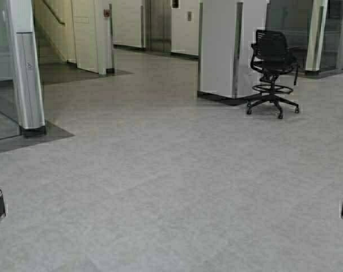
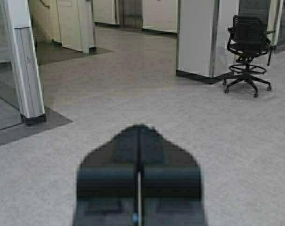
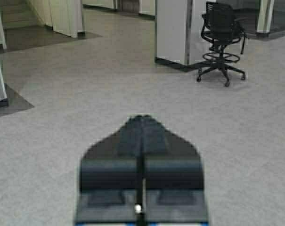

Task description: Navigate to elevator, push the call button, then enter the elevator

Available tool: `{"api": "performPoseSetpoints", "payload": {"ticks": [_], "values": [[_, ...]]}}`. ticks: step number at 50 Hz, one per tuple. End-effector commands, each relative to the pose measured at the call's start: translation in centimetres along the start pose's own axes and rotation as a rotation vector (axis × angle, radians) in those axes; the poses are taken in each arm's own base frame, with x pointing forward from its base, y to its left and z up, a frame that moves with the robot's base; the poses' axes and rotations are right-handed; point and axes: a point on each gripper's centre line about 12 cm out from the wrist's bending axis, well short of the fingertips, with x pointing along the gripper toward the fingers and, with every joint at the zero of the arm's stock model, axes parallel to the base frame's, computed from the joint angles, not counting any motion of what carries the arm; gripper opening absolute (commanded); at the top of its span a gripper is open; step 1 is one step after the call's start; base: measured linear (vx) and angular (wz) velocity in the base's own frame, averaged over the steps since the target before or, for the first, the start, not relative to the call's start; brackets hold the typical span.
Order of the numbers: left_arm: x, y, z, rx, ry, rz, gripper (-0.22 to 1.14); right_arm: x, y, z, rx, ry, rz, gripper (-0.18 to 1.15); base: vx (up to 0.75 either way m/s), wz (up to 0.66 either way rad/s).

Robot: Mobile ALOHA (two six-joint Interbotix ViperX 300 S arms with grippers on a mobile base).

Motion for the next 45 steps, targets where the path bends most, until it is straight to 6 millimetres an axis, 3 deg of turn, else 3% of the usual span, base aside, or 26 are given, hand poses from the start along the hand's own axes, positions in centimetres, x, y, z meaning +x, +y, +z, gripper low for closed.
{"api": "performPoseSetpoints", "payload": {"ticks": [1, 10, 45], "values": [[0.5, 0.0, 0.9, -0.007, -0.025, 0.000, 0.03, 0.0, 0.0, 1.3, 0.003, -0.055, 0.002, 0.05, 0.66, 0.12], [1.4, 0.0, 0.4, -0.009, 0.006, 0.001, 0.03, -0.1, 0.0, 1.0, 0.004, -0.048, 0.001, 0.05, 0.72, 0.13], [1.0, 0.0, 0.4, -0.012, 0.003, 0.000, 0.03, -0.2, 0.0, 1.3, 0.017, -0.057, 0.002, 0.05, 0.77, 0.00]]}}
